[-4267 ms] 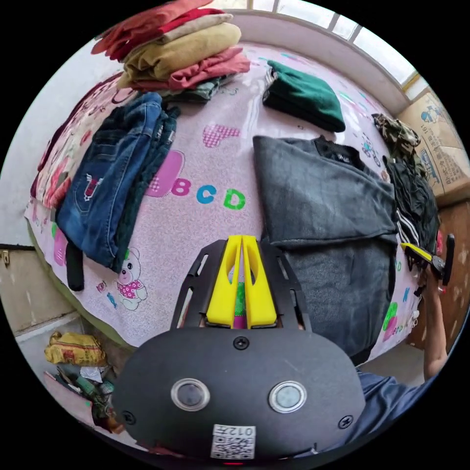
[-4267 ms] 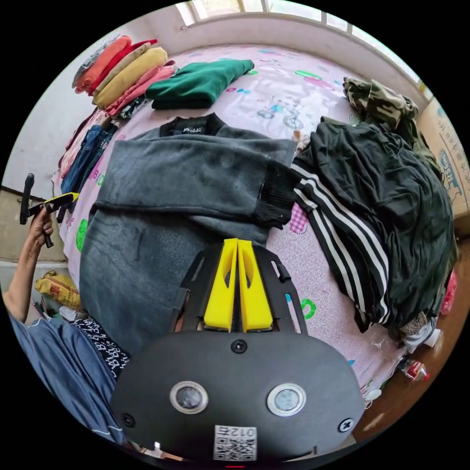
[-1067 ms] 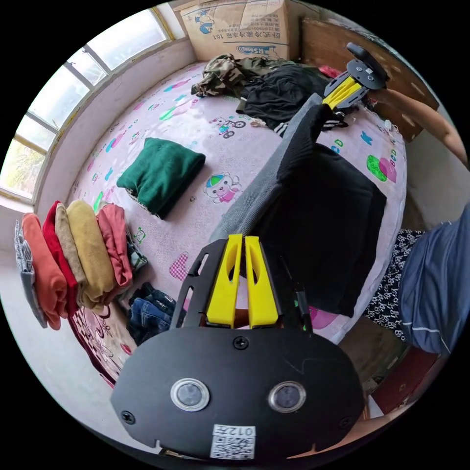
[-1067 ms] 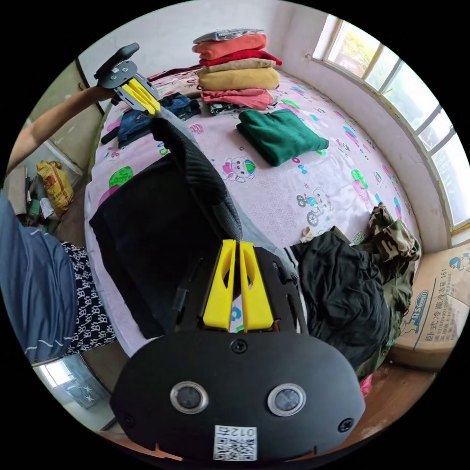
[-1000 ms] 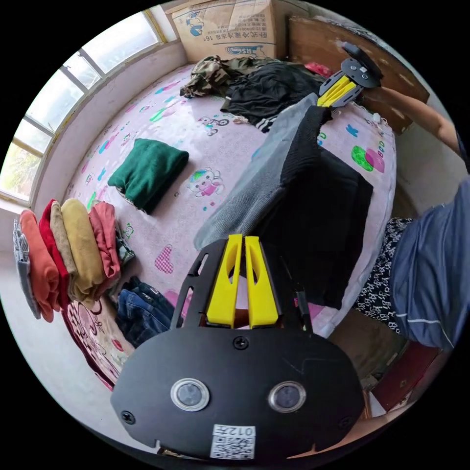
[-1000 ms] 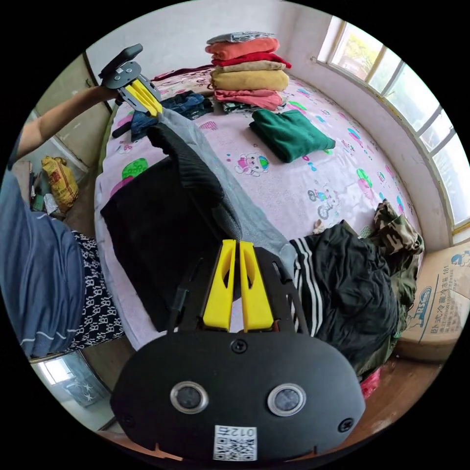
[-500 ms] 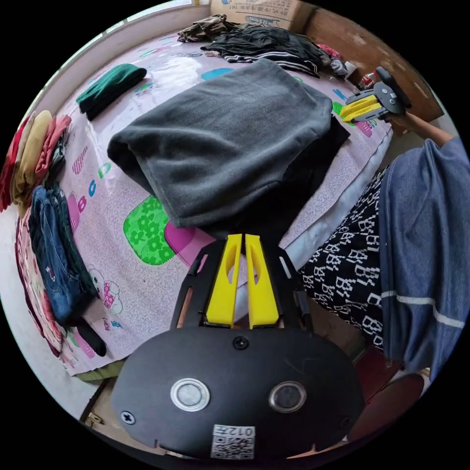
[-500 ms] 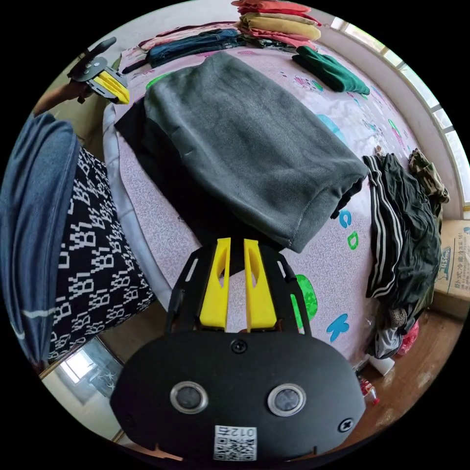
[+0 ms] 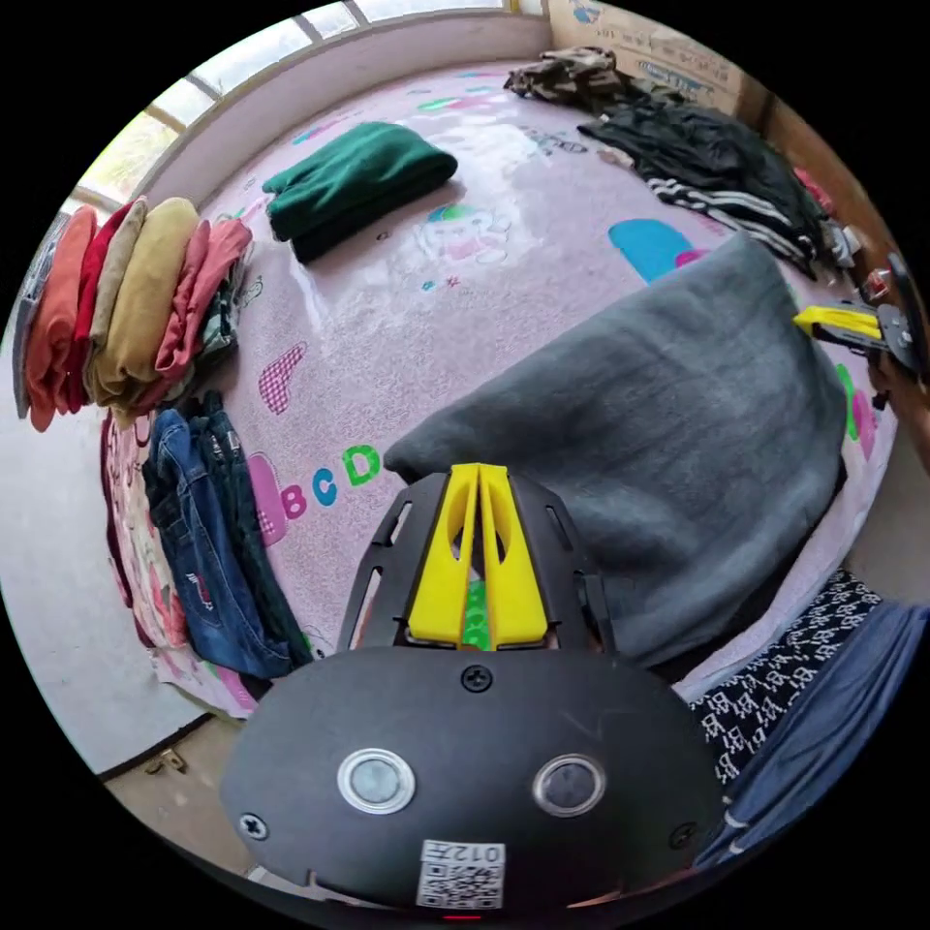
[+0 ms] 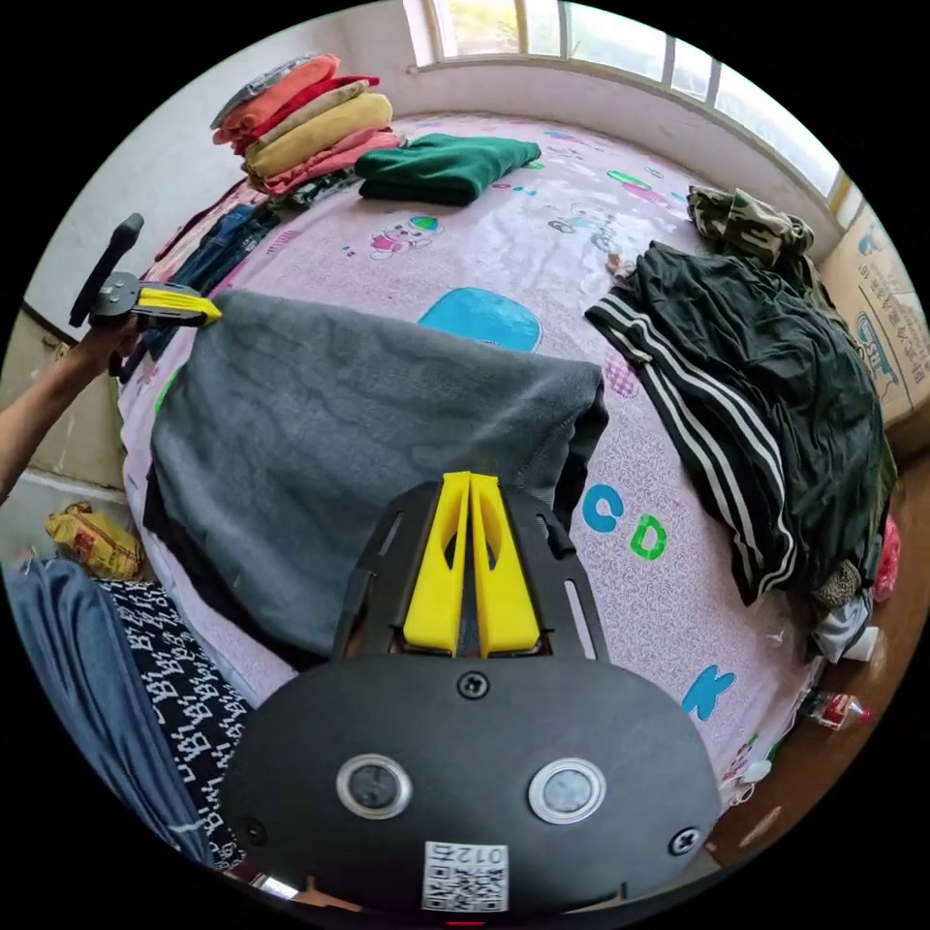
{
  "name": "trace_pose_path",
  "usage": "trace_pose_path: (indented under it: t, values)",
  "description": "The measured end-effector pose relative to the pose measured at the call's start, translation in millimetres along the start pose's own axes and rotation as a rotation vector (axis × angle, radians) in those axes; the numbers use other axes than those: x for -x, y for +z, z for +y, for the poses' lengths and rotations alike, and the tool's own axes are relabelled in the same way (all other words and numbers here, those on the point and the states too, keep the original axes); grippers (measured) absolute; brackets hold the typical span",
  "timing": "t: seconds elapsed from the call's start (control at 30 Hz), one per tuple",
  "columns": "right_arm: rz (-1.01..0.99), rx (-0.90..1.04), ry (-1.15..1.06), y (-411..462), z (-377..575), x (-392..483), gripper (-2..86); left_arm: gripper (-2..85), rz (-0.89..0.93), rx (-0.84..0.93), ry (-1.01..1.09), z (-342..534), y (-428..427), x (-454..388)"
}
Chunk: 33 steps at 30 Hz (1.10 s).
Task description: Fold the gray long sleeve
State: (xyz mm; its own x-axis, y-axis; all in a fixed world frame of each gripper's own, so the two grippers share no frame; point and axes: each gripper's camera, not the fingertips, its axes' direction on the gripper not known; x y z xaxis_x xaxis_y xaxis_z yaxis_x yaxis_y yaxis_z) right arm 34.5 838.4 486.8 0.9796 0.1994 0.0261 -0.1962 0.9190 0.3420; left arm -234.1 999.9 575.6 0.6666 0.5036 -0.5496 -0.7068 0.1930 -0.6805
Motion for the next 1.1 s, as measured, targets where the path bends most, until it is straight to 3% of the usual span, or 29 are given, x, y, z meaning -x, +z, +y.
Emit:
trace_pose_path:
  t: [0.13,0.27,0.37,0.53,0.63,0.87,1.0,1.1]
  values:
    - [-0.111,0.032,0.117,-0.6,3.2,-36.4,-0.2,0.1,0.140,0.009,-0.143,5.6,29.4,31.7]
    - [-0.113,-0.057,0.099,-45.9,36.3,-44.6,0.0,0.3,0.270,-0.137,-0.318,45.0,14.2,66.4]
    - [-0.116,-0.101,0.111,-78.6,83.6,-49.9,0.4,0.6,0.398,-0.152,-0.304,81.5,11.5,72.5]
    - [-0.237,-0.097,0.335,-87.6,152.2,-91.0,2.9,2.8,0.460,-0.094,-0.339,124.2,40.5,73.5]
    - [-0.290,-0.139,0.445,-91.3,178.1,-111.4,5.6,6.0,0.586,-0.082,-0.350,139.4,58.8,78.4]
    - [-0.350,-0.073,0.445,-78.9,186.2,-121.3,8.3,9.2,0.564,-0.065,-0.323,139.4,78.5,84.6]
    - [-0.355,-0.087,0.454,-85.6,191.0,-122.5,8.5,9.5,0.438,-0.111,-0.426,146.9,74.6,102.6]
    - [-0.359,-0.068,0.442,-82.1,190.4,-117.9,8.3,9.3,0.500,-0.053,-0.349,136.9,90.4,101.6]
